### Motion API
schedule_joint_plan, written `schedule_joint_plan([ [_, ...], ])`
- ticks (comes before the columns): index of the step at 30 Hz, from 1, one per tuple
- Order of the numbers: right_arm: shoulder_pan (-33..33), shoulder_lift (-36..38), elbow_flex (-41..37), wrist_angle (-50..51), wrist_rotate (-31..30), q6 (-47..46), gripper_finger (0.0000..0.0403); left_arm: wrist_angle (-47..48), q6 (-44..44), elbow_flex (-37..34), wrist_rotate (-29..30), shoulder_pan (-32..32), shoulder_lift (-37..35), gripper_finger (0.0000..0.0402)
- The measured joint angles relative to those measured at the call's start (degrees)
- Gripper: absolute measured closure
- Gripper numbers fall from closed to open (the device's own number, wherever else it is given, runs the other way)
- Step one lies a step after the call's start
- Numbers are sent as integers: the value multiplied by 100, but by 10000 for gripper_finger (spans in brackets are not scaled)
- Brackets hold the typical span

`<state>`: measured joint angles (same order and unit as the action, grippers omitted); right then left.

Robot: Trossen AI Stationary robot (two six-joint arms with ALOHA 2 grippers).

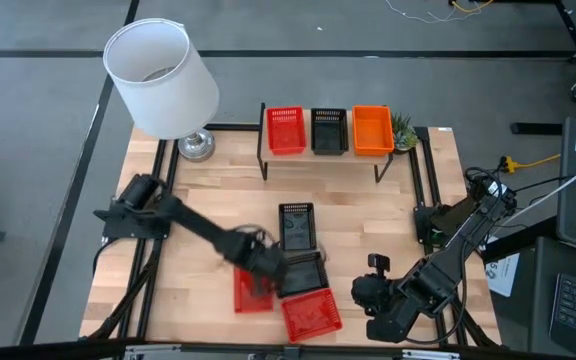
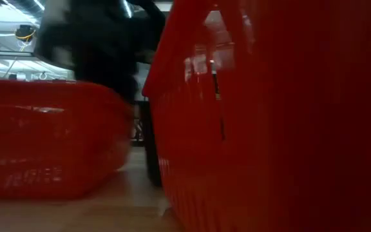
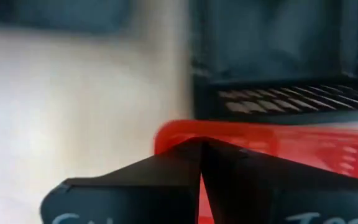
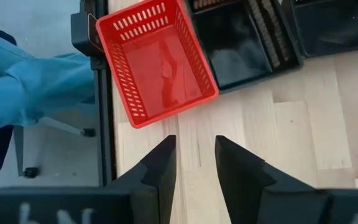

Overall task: Stack baskets on shelf by color
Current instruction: Move the bins to the center of the table, then stack the top black bin on the other black bin on the shelf

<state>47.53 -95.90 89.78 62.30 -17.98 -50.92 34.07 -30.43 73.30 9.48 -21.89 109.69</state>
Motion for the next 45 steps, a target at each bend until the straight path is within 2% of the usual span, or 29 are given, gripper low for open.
schedule_joint_plan([
  [5,0,0,0,-11,2,0,292,2,1151,0,481,943,-23,401],
  [9,2,0,0,-13,2,-156,292,22,1778,90,478,1571,-123,401],
  [12,4,0,0,-19,2,-436,292,141,2109,441,437,1814,-227,401],
  [16,4,0,0,-33,-34,-578,292,1019,2303,1076,199,1816,-484,401],
  [19,4,0,-4,-8,-277,-493,292,2263,2087,1458,128,1672,-717,401],
  [22,-12,-2,-4,81,-759,-294,292,3325,1747,1569,156,1475,-1069,401],
  [26,-231,0,-4,502,-1889,-283,292,4344,1181,1546,109,1205,-1578,402],
  [28,-495,0,-6,716,-2028,-277,292,4675,870,1441,113,1111,-1896,402],
  [31,-1070,-18,-12,825,-1456,-114,292,4752,390,1156,196,961,-2392,402],
  [38,-2262,-397,-11,-231,-192,1777,292,4201,-400,-42,714,664,-3538,402],
  [45,-2815,-970,-11,-805,388,2528,292,2954,-761,-1457,1342,499,-4446,402],
])
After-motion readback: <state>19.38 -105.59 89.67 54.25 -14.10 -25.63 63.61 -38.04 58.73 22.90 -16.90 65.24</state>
